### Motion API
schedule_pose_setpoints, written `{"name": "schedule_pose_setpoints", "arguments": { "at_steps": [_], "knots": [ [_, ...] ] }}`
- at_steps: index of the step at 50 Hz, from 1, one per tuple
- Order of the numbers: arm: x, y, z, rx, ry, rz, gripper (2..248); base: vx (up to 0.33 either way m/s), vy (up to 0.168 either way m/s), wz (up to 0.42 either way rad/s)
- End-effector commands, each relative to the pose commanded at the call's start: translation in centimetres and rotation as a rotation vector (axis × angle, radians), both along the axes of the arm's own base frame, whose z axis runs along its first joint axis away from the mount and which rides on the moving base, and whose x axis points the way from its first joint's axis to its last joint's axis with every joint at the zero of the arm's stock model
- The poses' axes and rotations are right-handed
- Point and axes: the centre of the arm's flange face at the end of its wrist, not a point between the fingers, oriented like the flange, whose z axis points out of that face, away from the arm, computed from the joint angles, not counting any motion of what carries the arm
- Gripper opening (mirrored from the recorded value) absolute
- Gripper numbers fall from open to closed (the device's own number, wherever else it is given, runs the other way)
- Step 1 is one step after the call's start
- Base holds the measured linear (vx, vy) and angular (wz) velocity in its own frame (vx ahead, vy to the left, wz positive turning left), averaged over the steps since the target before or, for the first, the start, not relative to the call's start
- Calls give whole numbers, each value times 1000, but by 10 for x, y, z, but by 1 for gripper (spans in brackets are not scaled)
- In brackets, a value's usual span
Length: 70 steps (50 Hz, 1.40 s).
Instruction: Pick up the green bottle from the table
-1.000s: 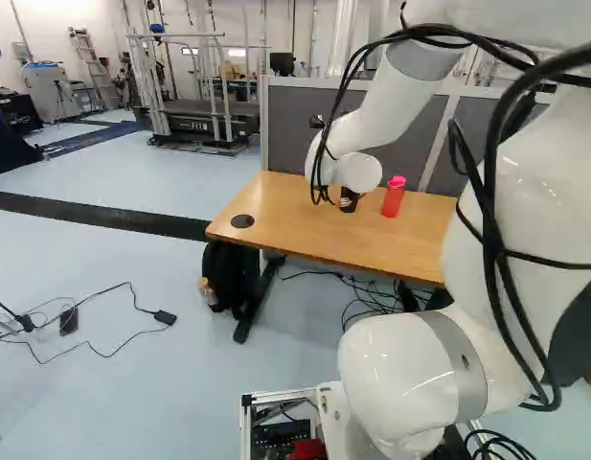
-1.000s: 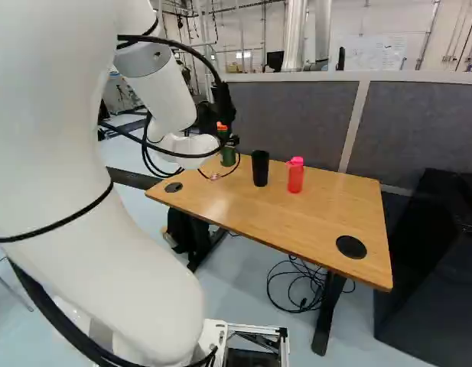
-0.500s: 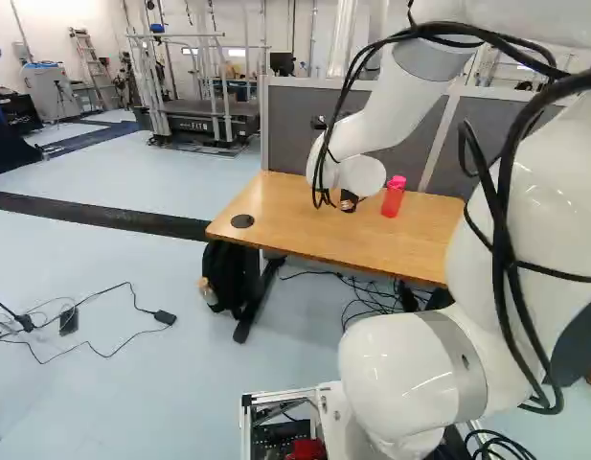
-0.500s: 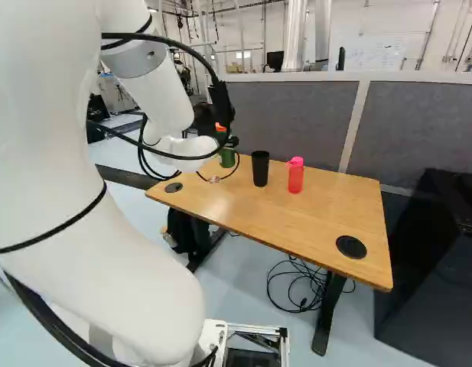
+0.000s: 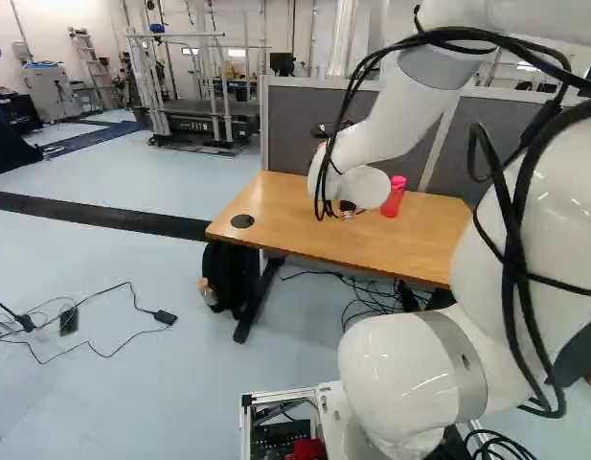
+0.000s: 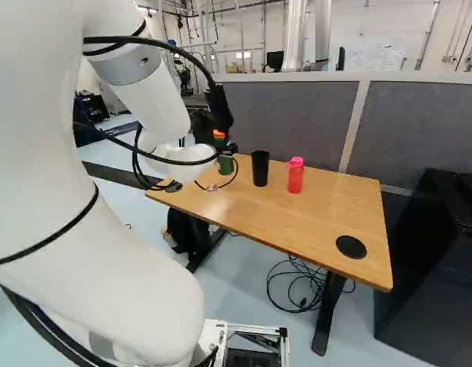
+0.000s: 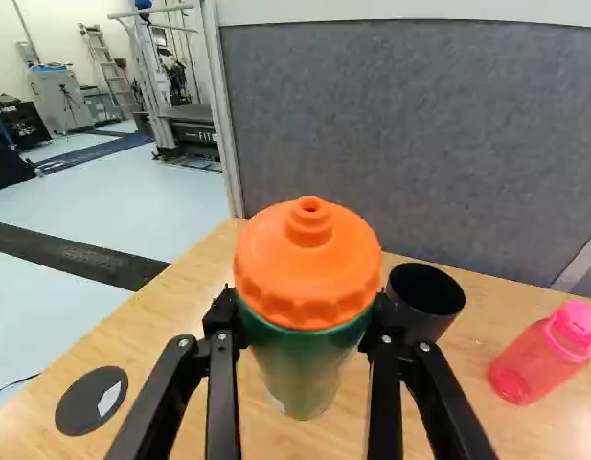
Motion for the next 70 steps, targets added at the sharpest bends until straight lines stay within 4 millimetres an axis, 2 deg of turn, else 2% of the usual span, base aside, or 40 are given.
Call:
{"name": "schedule_pose_setpoints", "arguments": {
  "at_steps": [40,55,70],
  "knots": [
    [-87,5,-50,-8,57,23,120,0,0,0],
    [-109,6,-62,-9,70,28,120,0,0,0],
    [-122,6,-69,-10,78,32,120,0,0,0]
  ]
}}
